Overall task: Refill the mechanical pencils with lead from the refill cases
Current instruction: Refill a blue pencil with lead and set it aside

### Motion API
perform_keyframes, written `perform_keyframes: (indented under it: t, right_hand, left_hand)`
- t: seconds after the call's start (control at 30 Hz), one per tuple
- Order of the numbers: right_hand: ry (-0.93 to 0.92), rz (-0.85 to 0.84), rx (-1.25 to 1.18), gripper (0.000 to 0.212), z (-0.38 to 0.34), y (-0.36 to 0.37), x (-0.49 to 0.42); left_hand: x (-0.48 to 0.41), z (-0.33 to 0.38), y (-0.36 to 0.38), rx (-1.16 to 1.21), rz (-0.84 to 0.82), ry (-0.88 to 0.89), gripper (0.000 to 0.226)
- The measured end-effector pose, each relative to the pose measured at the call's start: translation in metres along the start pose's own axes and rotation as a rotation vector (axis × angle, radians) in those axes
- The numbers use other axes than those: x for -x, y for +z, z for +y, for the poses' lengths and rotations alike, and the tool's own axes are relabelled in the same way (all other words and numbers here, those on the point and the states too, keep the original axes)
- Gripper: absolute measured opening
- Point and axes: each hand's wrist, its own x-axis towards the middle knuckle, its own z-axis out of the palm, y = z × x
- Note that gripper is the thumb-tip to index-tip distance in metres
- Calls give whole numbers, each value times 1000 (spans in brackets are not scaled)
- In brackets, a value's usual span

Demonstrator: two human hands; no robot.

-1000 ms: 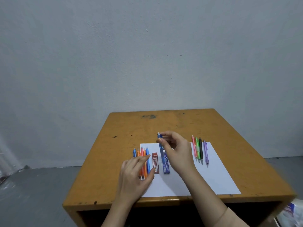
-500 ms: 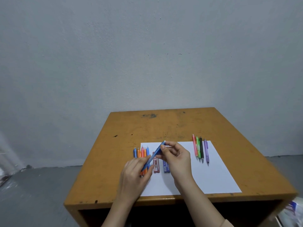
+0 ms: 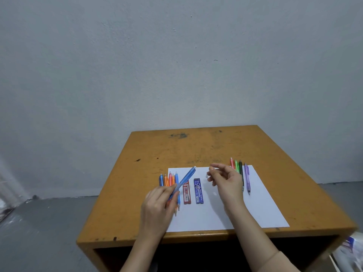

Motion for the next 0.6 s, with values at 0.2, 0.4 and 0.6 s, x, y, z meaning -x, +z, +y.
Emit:
perform_keyframes:
  t: [0.2,0.4,0.6]
  right_hand:
    - [-43,-48,488,21,21,-11,-43]
    - [7,-190,757,26,32,-7,-50]
    - [-7,-139,804,21,30,-1,-46]
  left_hand:
    - [-1,1,-1,-22,1,-3,33]
    - [0,0,-1,-28,-18,-18,35]
    - [0,-1,0,-19,-12,-10,33]
